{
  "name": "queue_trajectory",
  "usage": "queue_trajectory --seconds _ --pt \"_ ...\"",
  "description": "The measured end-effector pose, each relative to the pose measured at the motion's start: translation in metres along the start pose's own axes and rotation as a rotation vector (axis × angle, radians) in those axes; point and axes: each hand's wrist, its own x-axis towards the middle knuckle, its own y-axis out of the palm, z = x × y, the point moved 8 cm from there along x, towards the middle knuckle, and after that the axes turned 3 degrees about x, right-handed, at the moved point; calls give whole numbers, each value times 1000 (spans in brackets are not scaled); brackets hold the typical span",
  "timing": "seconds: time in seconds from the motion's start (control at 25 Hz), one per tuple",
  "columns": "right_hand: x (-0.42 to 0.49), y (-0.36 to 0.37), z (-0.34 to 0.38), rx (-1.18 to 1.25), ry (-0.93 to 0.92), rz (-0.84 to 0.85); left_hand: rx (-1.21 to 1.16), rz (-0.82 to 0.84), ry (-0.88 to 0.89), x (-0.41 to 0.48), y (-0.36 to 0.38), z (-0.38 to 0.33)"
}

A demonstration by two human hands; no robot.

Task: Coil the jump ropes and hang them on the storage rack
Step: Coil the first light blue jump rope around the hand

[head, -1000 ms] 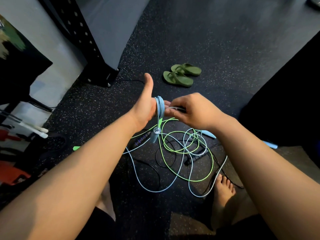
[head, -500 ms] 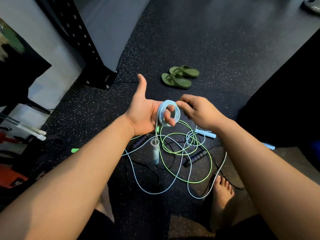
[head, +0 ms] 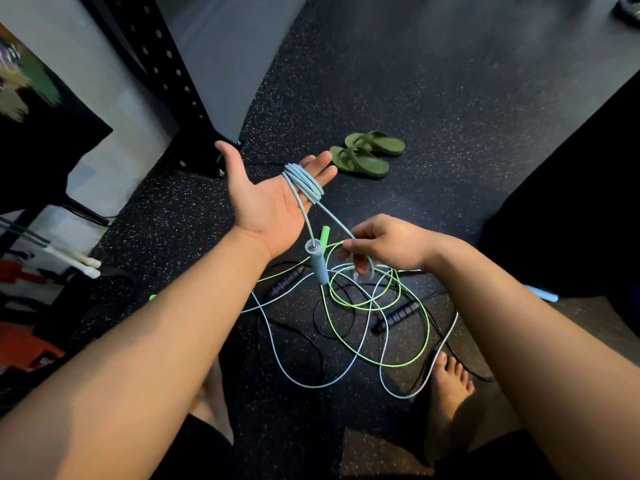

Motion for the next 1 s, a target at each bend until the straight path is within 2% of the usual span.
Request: queue_trajectory --seconds 0.12,0.2,0.32,0.4,0.52,0.64,0.72,0.88,1.0 --pt "-5 1 17 57 -60 23 158 -81 27 4 -5 3" --pt "-9 -1 26 74 -96 12 381 -131 -17 6 -8 9" --pt "-14 -10 34 226 -148 16 729 -162 -111 6 -13 23" --pt "-17 -17 37 292 -185 2 892 -126 -191 3 -13 33" --pt "-17 -28 34 298 -200 -119 1053 81 -366 -5 -8 53" --pt "-20 -42 34 173 -236 -272 1046 235 -563 -17 -4 72" --pt "-20 -50 32 114 -245 -352 942 290 -626 -23 5 77" --pt "-15 -56 14 99 -180 -440 687 265 -547 -22 20 63" --pt "-5 -46 -8 67 -70 -367 424 146 -428 -15 18 48"
